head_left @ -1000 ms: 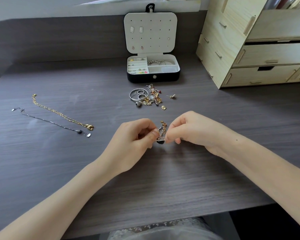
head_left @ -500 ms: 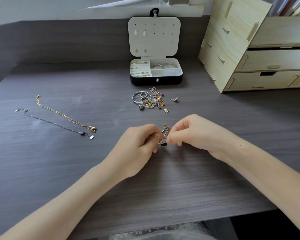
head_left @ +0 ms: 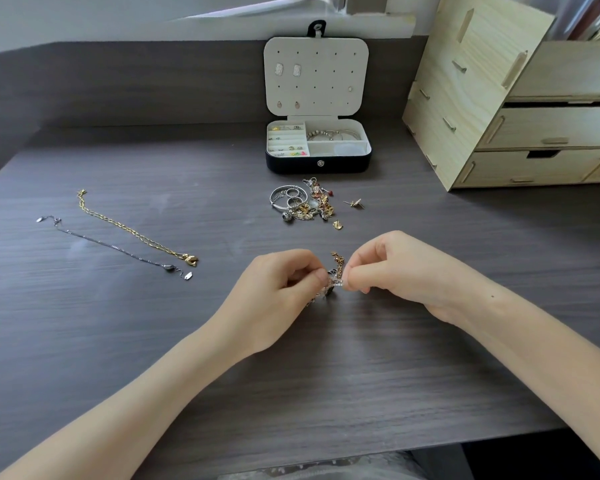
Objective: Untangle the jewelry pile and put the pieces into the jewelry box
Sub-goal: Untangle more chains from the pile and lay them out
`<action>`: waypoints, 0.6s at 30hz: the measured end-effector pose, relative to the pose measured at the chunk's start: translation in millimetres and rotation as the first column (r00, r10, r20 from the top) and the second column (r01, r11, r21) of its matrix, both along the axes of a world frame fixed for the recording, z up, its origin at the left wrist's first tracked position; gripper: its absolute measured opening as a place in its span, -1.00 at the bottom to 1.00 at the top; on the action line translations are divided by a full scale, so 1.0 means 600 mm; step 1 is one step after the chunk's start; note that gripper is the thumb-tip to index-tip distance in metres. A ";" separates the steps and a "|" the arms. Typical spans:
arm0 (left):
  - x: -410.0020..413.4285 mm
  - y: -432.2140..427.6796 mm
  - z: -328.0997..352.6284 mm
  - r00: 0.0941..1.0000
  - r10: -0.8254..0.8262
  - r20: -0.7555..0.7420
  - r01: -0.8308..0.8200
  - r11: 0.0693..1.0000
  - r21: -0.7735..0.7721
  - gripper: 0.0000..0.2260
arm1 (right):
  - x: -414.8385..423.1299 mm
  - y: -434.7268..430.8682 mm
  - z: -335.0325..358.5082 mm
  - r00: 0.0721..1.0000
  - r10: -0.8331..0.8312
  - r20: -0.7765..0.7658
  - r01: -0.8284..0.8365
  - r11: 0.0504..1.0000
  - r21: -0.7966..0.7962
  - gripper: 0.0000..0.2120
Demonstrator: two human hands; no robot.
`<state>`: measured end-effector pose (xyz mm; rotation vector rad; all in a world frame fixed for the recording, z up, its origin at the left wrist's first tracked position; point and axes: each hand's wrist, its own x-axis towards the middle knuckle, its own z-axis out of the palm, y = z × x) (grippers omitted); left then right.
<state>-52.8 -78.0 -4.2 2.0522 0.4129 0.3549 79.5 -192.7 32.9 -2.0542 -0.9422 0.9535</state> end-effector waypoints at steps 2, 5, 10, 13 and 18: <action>0.002 0.000 0.001 1.000 0.008 0.001 -0.008 1.000 -0.027 -0.83 | 0.001 0.000 -0.001 1.000 0.001 -0.004 -0.001 1.000 0.004 -0.92; 0.003 0.001 0.002 1.000 0.006 -0.006 -0.006 0.998 -0.056 -0.80 | 0.003 0.001 -0.001 1.000 0.005 -0.008 -0.005 1.000 -0.004 -0.91; 0.002 0.002 0.005 1.000 -0.020 0.004 0.020 0.991 -0.136 -0.80 | 0.004 0.003 0.001 1.000 0.009 -0.004 -0.009 1.000 -0.004 -0.87; 0.003 0.003 0.005 0.998 -0.056 0.008 0.056 0.983 -0.176 -0.75 | 0.006 0.004 0.002 1.000 0.015 -0.002 -0.015 1.000 -0.010 -0.87; 0.005 0.003 0.005 0.999 -0.028 0.022 0.033 0.964 -0.263 -0.80 | 0.008 0.005 0.003 0.999 0.048 -0.001 -0.048 0.998 -0.040 -0.85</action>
